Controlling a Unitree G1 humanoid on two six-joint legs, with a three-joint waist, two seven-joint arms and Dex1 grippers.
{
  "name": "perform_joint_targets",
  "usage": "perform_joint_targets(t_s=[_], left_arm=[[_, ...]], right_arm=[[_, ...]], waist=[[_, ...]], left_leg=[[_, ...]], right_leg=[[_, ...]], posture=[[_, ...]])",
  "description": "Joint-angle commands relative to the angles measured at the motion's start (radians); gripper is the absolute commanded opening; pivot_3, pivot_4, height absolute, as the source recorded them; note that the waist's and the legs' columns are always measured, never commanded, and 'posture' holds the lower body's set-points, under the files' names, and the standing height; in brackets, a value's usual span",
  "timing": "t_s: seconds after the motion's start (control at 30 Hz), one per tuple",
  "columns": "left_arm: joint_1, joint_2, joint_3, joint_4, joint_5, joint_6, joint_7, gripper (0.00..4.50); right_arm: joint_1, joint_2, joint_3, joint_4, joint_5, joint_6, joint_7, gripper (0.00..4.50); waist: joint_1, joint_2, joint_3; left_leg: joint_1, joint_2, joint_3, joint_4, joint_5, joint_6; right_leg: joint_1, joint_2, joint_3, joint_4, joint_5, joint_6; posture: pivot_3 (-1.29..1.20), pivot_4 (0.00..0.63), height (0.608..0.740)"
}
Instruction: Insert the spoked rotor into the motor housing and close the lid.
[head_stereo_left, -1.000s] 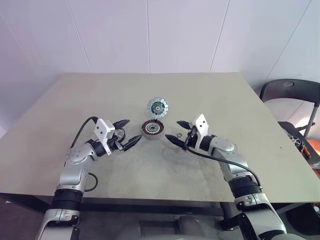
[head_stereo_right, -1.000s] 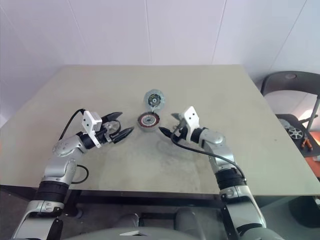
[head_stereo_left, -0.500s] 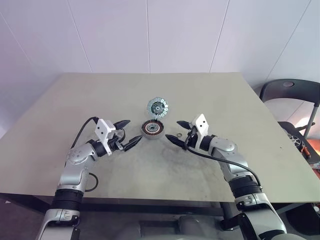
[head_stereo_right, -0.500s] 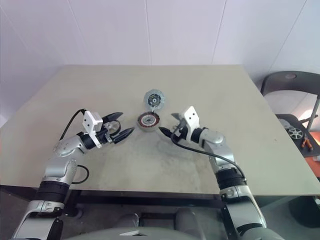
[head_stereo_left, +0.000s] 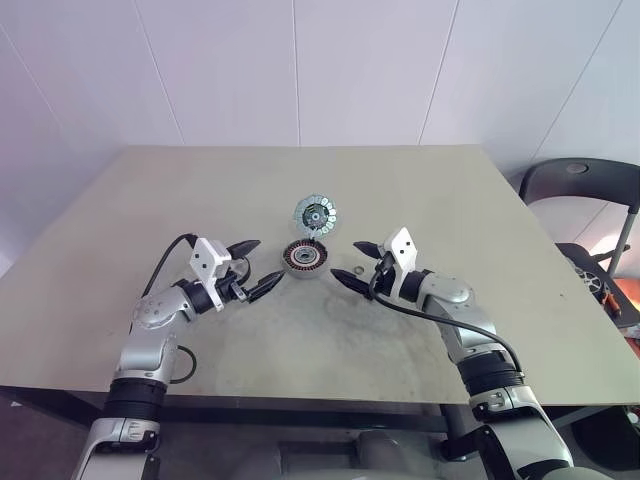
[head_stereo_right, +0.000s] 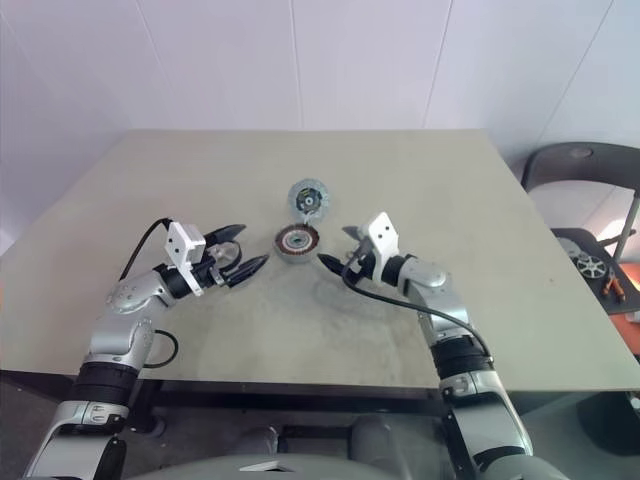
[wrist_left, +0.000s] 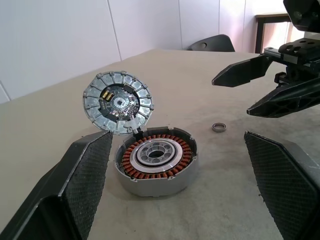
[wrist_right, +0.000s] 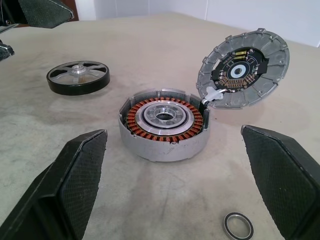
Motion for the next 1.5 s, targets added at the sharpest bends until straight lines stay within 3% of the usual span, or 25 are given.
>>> perform_joint_targets(t_s=[0.03,0.2,0.4,0.83,1.17,1.5], left_arm=[[-0.010,0.000,0.004,-0.034,-0.002,-0.011,0.004,4.48],[-0.005,0.001,0.006,-0.040,-0.001,-0.010,0.012,4.48],[0.033,0.013,0.029,-0.076,-0.006,-0.009,0.041,4.48],[0.137,0.018,0.073,-0.170,-0.018,-0.011,0.117,4.48],[0.168,0.006,0.078,-0.235,-0.022,0.006,0.172,4.48],[0.187,-0.005,0.071,-0.272,-0.021,0.012,0.207,4.48]], right_arm=[[-0.036,0.002,-0.013,-0.038,0.013,-0.009,0.001,4.50],[-0.052,-0.011,0.024,-0.047,-0.019,-0.006,0.020,4.50],[-0.225,-0.010,0.137,0.039,-0.114,0.097,0.071,4.50],[-0.611,0.075,0.359,0.459,-0.313,0.035,0.298,4.50],[-0.836,0.179,0.396,0.784,-0.457,-0.084,0.247,4.50],[-0.892,0.223,0.385,0.927,-0.537,-0.105,0.259,4.50]], waist=[[0.000,0.000,0.000],[0.000,0.000,0.000],[-0.003,0.001,0.000],[-0.002,0.001,0.001],[-0.001,0.002,0.001],[-0.004,0.002,0.001]], left_leg=[[0.000,0.000,0.000,0.000,0.000,0.000],[0.000,0.000,0.000,0.000,0.000,0.000],[0.000,0.000,0.000,0.000,0.000,0.000],[0.000,0.000,0.000,-0.001,0.000,0.000],[0.000,0.000,0.000,-0.002,0.000,0.000],[0.000,0.000,0.000,-0.002,0.000,0.000]], right_leg=[[0.000,0.000,0.000,0.000,0.000,0.000],[0.000,0.000,0.000,0.000,0.000,0.000],[-0.001,0.000,0.000,0.001,0.000,0.000],[-0.002,0.000,0.000,0.002,0.000,0.000],[-0.003,0.000,0.000,0.003,0.000,0.000],[-0.003,0.000,0.000,0.004,0.000,0.000]], posture=[[0.00,0.000,0.740],[0.00,0.000,0.740],[0.00,0.000,0.740],[0.00,0.000,0.740],[0.00,0.000,0.740],[0.00,0.000,0.740]])
